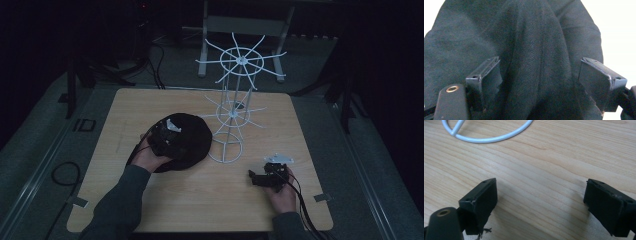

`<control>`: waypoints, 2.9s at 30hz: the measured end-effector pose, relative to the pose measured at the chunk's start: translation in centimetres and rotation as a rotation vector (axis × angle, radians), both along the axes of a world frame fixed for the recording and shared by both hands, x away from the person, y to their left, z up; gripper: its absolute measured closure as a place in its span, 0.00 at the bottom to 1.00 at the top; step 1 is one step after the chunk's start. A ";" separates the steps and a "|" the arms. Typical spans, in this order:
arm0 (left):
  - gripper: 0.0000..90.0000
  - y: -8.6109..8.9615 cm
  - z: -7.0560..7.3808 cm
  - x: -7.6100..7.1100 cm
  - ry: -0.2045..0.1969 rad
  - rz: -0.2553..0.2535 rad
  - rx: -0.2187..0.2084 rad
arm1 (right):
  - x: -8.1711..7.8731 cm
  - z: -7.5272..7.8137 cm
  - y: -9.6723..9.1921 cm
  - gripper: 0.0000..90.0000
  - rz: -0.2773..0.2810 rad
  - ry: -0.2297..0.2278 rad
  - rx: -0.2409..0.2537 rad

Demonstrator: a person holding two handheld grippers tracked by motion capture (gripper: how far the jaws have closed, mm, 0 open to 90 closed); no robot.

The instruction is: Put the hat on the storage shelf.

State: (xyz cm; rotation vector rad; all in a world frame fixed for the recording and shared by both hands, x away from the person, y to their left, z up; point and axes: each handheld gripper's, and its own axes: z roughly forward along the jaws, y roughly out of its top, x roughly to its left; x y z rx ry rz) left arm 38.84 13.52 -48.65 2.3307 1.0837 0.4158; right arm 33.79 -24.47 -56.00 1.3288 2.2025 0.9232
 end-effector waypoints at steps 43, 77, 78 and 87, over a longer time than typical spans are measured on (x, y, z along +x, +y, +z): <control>0.94 -0.2 -0.9 0.8 0.015 0.057 0.110 | 0.0 0.0 0.0 0.13 -0.001 0.000 0.001; 0.94 4.8 4.1 -0.7 -0.115 0.131 -0.112 | 0.0 0.0 0.0 0.13 -0.001 0.000 0.000; 0.94 5.1 4.2 -0.7 -0.116 0.134 -0.121 | 0.0 0.0 0.0 0.13 0.000 0.000 0.000; 0.94 6.4 5.3 -1.1 -0.138 0.150 -0.201 | 0.0 0.0 0.0 0.13 -0.001 0.000 0.000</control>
